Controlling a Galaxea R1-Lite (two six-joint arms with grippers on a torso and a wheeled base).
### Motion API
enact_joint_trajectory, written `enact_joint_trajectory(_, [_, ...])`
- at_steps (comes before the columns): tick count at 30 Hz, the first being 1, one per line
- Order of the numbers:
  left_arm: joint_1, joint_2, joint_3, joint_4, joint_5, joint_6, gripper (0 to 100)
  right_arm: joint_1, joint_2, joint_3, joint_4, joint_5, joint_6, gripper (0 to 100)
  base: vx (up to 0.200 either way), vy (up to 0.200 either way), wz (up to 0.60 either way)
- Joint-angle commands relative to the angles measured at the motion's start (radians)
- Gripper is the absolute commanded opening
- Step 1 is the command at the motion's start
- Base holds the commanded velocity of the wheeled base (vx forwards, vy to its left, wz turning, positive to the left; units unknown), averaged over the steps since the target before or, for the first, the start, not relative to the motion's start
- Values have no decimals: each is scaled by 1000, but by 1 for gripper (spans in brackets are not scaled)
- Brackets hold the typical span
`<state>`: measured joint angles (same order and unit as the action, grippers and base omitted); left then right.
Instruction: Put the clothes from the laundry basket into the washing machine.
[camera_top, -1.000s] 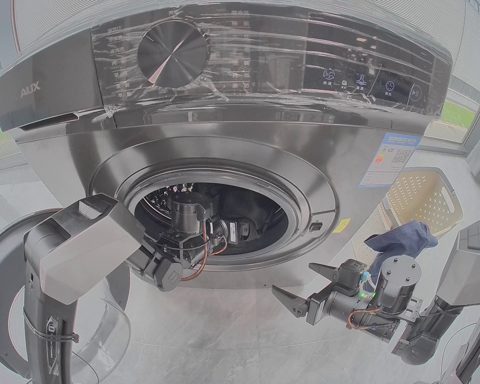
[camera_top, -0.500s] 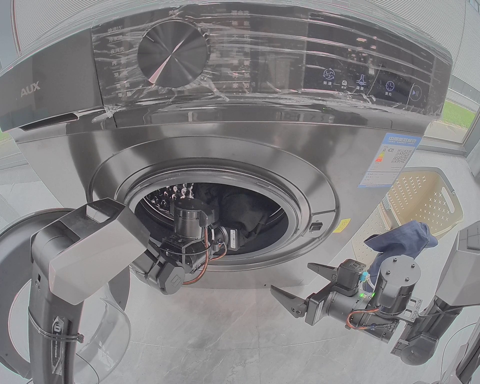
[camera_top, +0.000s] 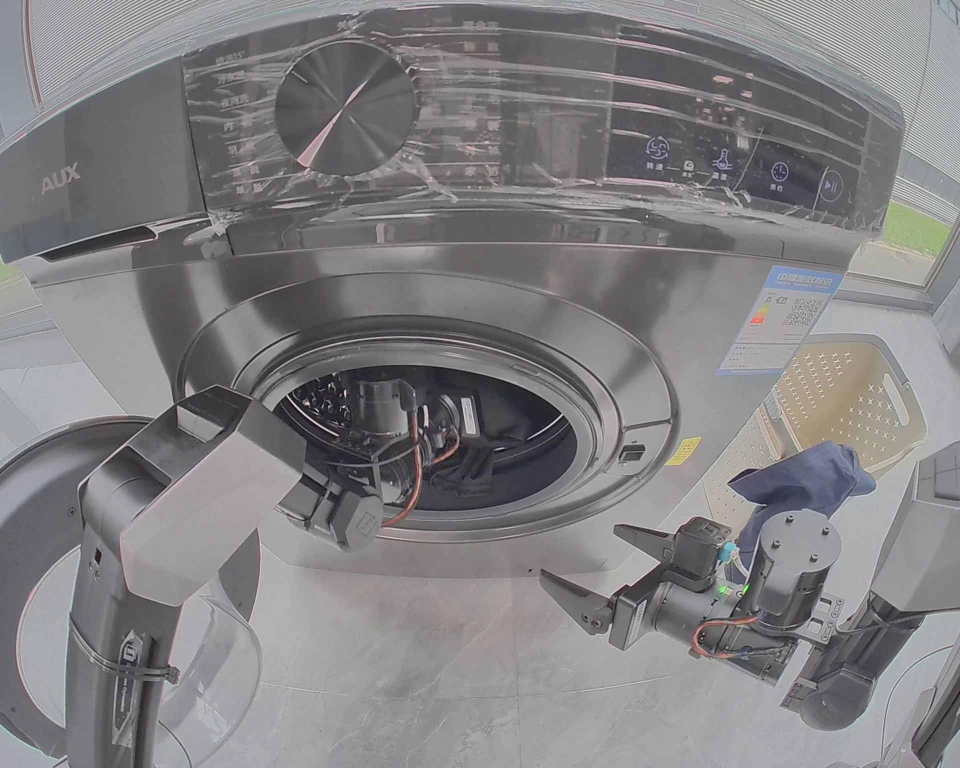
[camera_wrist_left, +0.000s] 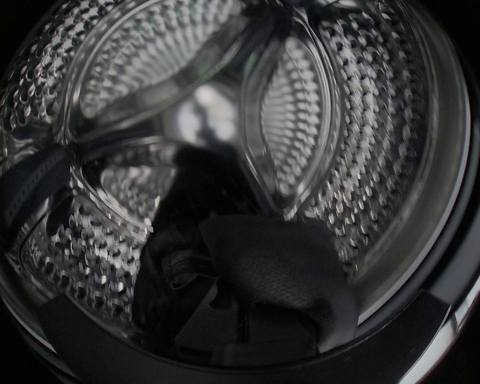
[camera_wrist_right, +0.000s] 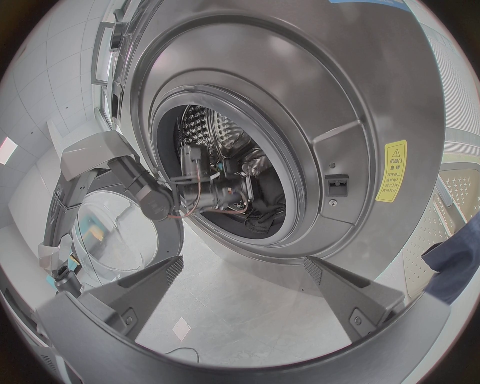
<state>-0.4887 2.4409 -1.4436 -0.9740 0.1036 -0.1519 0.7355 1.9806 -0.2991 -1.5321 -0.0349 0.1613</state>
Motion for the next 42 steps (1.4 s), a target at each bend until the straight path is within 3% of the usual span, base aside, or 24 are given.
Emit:
enact_joint_trajectory(1, [45,79,-176,-54,51,-21,0,1,0,-2,0,0,0,100,0,0,0])
enact_joint_trajectory(12, [59,116,-336,-71,105,-37,0,1,0,-2,0,0,0,100,0,0,0])
enact_joint_trajectory(13, [59,112,-325,-69,105,-38,100,1,0,-2,0,0,-2,100,0,0,0])
enact_joint_trajectory(16, [52,89,-238,-54,102,-35,100,1,0,-2,0,0,-2,100,0,0,0])
enact_joint_trajectory(18, [39,33,-120,-32,74,-34,100,1,0,-2,0,0,-2,100,0,0,0])
enact_joint_trajectory(22, [-2,0,48,11,-21,-28,100,1,0,0,0,0,0,100,0,0,0])
enact_joint_trajectory(26, [-8,10,74,14,-33,-11,100,1,0,0,0,0,0,100,0,0,0])
enact_joint_trajectory(36, [-7,49,69,18,-45,-5,100,1,0,-2,0,0,-2,100,0,0,0])
enact_joint_trajectory(37, [-7,53,66,21,-45,-5,0,1,0,-2,0,0,-2,100,0,0,0])
enact_joint_trajectory(42, [-5,66,57,21,-47,-5,0,1,-2,-3,-2,0,-2,100,0,0,0])
